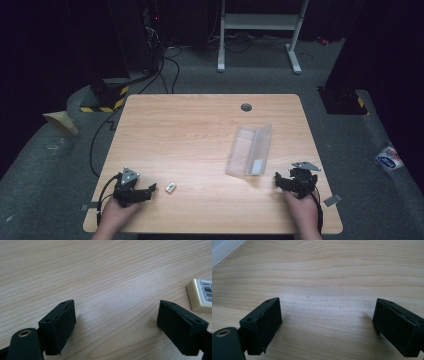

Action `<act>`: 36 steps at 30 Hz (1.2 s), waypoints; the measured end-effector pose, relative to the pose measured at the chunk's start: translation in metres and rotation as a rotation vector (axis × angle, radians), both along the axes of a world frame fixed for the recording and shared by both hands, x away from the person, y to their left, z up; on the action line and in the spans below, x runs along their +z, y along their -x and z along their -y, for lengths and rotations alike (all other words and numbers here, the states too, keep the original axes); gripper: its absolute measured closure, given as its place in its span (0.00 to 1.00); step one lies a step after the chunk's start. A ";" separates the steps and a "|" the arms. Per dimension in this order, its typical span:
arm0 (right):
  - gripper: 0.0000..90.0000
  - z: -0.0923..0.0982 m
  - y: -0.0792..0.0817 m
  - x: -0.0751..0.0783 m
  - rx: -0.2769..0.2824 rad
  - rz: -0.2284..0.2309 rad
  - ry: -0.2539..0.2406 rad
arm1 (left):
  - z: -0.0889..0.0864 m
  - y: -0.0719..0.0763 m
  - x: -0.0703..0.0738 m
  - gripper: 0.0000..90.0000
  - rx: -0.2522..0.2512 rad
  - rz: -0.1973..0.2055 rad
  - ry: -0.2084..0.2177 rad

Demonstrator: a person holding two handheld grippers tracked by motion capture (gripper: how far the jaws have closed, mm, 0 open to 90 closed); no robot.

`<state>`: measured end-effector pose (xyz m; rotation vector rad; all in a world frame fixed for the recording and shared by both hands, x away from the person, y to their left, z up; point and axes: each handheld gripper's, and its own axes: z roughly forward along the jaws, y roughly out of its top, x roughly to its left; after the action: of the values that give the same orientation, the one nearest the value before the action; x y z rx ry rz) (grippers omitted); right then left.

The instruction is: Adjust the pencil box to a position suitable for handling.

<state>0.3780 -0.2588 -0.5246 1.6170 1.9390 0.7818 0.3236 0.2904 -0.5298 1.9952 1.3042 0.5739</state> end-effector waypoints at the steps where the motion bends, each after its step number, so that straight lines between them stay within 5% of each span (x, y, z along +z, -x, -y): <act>1: 0.09 0.000 0.000 0.000 0.000 0.000 0.000 | 0.000 0.000 0.000 0.17 0.000 0.000 0.000; 18: 0.10 0.000 -0.002 0.000 -0.006 0.002 -0.002 | 0.000 0.000 0.000 0.15 0.004 -0.004 -0.007; 36: 0.28 0.001 0.005 0.009 0.026 0.060 -0.039 | 0.000 -0.003 0.000 0.09 0.023 -0.017 -0.009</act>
<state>0.3734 -0.2602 -0.5158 1.5752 1.9175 0.8735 0.3262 0.2909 -0.5302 1.9988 1.3384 0.5758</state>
